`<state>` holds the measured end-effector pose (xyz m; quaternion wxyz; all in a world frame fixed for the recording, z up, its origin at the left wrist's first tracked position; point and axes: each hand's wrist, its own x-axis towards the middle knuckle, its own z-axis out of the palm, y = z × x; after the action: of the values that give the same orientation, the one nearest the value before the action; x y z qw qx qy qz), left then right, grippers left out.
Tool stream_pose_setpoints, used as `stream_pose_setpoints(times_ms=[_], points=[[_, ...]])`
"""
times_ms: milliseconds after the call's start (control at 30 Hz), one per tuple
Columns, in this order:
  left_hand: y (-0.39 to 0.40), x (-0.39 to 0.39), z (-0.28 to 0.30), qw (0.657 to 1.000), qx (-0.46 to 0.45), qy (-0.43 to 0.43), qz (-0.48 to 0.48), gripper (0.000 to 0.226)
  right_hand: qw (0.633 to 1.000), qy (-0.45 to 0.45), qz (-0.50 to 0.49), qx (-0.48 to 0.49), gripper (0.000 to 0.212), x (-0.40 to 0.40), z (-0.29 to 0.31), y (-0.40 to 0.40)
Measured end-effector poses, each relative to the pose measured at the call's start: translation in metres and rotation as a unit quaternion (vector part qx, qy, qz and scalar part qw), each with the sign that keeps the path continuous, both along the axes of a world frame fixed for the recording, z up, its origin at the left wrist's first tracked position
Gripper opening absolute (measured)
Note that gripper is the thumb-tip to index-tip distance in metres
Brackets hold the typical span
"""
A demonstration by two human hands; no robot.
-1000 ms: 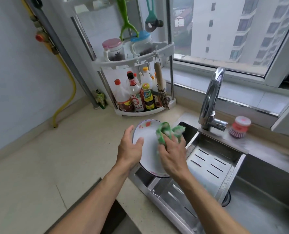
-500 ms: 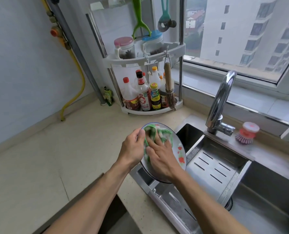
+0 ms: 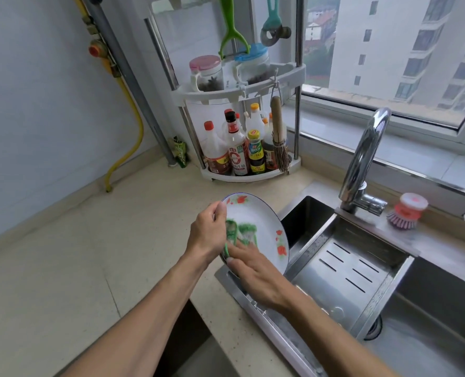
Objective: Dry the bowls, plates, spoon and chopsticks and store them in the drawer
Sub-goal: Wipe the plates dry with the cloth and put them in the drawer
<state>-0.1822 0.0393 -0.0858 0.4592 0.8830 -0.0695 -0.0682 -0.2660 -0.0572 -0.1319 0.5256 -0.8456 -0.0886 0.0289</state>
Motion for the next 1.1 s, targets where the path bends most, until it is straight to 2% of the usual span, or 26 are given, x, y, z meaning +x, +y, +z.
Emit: stream_pose_setpoints(times_ms=[67, 133, 200, 300, 400, 533, 600, 667, 733, 767, 833, 933, 1000, 1100], points=[[0.002, 0.002, -0.001, 1.0, -0.006, 0.002, 0.005, 0.043, 0.999, -0.012, 0.002, -0.052, 0.053, 0.001, -0.007, -0.003], [0.003, 0.003, 0.0, 1.0, -0.017, 0.01, -0.014, 0.04, 0.987, -0.025, -0.031, -0.156, 0.056, 0.014, -0.009, -0.008], [0.003, 0.001, 0.002, 0.999, -0.014, 0.008, -0.035, 0.037, 0.967, 0.004, -0.101, -0.233, 0.054, 0.026, -0.007, -0.017], [0.004, -0.001, 0.006, 0.999, -0.029, 0.0, -0.025, 0.033, 0.936, 0.064, -0.208, -0.276, 0.056, 0.033, -0.008, -0.038], [0.001, -0.002, 0.005, 0.999, -0.021, -0.008, -0.025, 0.031, 0.946, 0.103, -0.202, -0.231, 0.056, 0.037, -0.007, -0.033], [-0.001, -0.002, 0.002, 0.999, -0.034, 0.017, -0.036, 0.033, 0.981, -0.036, -0.101, -0.162, 0.058, 0.035, 0.001, -0.014], [0.002, 0.0, 0.002, 0.999, -0.017, 0.01, -0.046, 0.032, 0.975, -0.021, -0.092, -0.203, 0.05, 0.033, -0.008, -0.033], [0.003, -0.003, 0.006, 0.999, -0.005, 0.0, -0.047, 0.032, 0.952, 0.031, -0.133, -0.274, 0.053, 0.029, -0.017, -0.047], [-0.002, -0.006, 0.009, 0.999, -0.001, -0.009, -0.045, 0.033, 0.949, 0.058, -0.172, -0.258, 0.055, 0.028, -0.015, -0.044], [-0.004, -0.007, 0.009, 0.999, 0.0, -0.009, -0.044, 0.034, 0.96, 0.062, -0.173, -0.213, 0.054, 0.026, -0.008, -0.037], [-0.006, -0.006, 0.007, 0.999, -0.001, -0.007, -0.041, 0.033, 0.987, 0.035, -0.12, -0.1, 0.05, 0.024, 0.013, -0.026], [0.0, 0.0, 0.006, 0.999, -0.024, 0.014, -0.021, 0.034, 0.998, -0.038, 0.005, -0.043, 0.047, 0.006, 0.028, -0.014], [0.003, 0.004, 0.003, 0.999, -0.039, 0.019, -0.005, 0.035, 0.998, -0.014, 0.043, -0.049, 0.046, -0.011, 0.021, -0.018], [0.003, 0.001, 0.0, 1.0, -0.017, 0.009, -0.006, 0.037, 0.989, 0.031, 0.073, -0.123, 0.05, -0.015, 0.012, -0.028]])
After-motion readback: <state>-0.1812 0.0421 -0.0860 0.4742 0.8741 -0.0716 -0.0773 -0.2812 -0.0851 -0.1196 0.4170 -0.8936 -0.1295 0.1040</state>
